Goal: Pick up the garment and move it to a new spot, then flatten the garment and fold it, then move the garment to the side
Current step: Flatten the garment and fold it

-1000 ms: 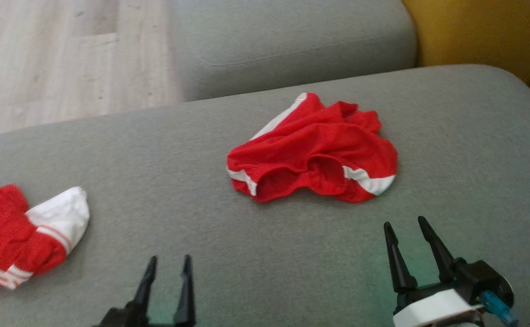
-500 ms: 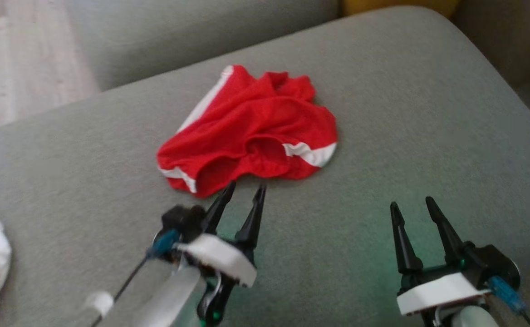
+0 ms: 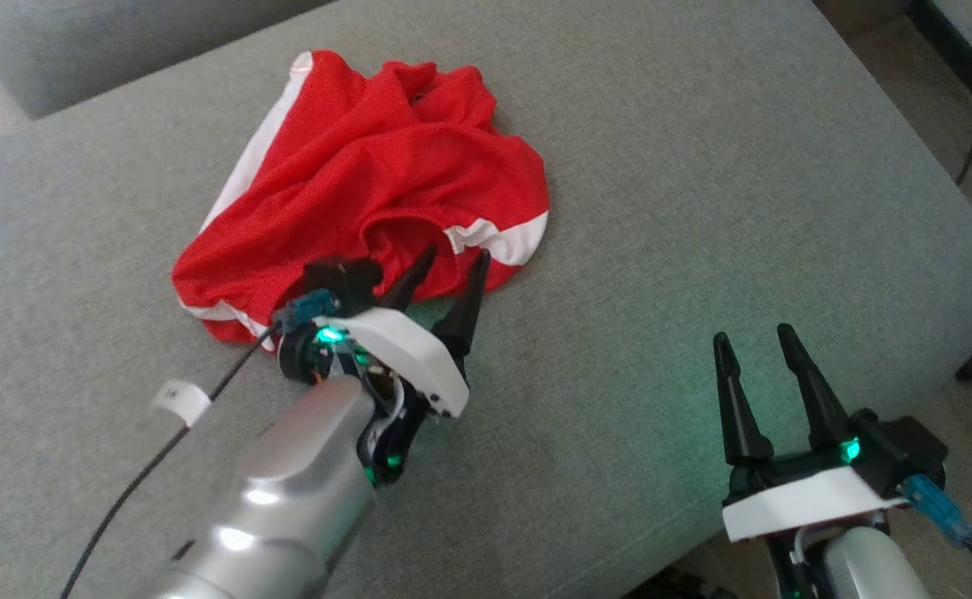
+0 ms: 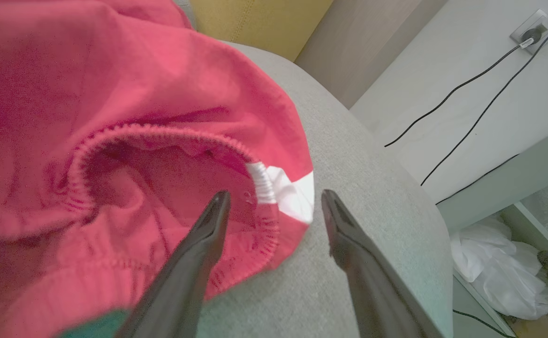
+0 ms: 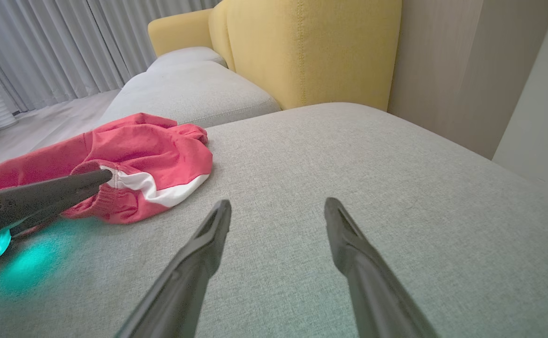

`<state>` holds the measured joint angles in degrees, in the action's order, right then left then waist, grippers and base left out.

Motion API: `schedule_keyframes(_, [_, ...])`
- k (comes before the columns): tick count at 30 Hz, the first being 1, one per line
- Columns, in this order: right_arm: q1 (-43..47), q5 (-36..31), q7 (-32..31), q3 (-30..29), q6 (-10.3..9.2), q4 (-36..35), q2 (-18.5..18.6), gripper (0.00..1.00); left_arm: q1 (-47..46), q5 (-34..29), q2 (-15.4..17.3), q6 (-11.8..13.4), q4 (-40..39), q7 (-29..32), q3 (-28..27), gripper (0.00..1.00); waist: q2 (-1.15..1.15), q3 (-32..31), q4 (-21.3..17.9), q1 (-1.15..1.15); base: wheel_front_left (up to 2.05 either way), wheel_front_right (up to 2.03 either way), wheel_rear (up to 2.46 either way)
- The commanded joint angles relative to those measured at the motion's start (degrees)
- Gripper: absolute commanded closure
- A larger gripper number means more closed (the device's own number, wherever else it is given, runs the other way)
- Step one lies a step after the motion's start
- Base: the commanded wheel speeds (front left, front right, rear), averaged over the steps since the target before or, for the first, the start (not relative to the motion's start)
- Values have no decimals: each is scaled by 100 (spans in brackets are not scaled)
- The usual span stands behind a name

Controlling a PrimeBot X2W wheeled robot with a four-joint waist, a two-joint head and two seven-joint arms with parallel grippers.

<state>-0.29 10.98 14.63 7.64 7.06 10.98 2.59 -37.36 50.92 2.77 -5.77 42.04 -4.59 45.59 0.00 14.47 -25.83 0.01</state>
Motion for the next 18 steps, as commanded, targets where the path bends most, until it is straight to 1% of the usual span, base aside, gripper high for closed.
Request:
schedule_keyframes(1, [-209, 63, 37, 154, 43, -196, 29, 0, -395, 70, 10, 30, -31, -80, -93, 0, 0, 132, -103, -1, 0, 0, 0])
schedule_keyframes(4, [-242, 90, 37, 193, 43, -183, 29, 0, -575, 230, 10, 11, 211, -193, -4, 0, 0, 169, -115, -1, 0, 0, 0])
schedule_keyframes(5, [-245, 90, 37, 203, 43, -182, 29, 0, -605, 261, 10, 0, 263, -210, 35, 22, 0, 174, -113, -1, 0, 0, 0])
schedule_keyframes(6, [-250, 89, 37, 208, 43, -180, 29, 0, -632, 292, 10, -13, 308, -224, 76, 53, 0, 180, -109, -1, 0, 0, 0])
schedule_keyframes(7, [-258, 87, 37, 210, 43, -176, 29, 0, -653, 319, 10, -30, 353, -211, 135, 100, 0, 183, -102, -1, 0, 0, 0])
schedule_keyframes(10, [-282, 69, 37, 193, 43, -156, 29, 0, -676, 436, 10, -94, 383, -181, 326, 100, 0, 168, -55, -1, 0, 0, 0])
schedule_keyframes(15, [-295, 51, 37, 175, 43, -143, 29, 0, -799, 674, 10, -144, 149, -287, 538, 100, 0, 83, 31, -1, 0, 0, 0])
schedule_keyframes(18, [-303, 60, 37, 173, 43, -141, 29, 0, -1183, 730, 10, -158, -183, -284, 768, 100, 0, -32, 126, -1, 0, 0, 0])
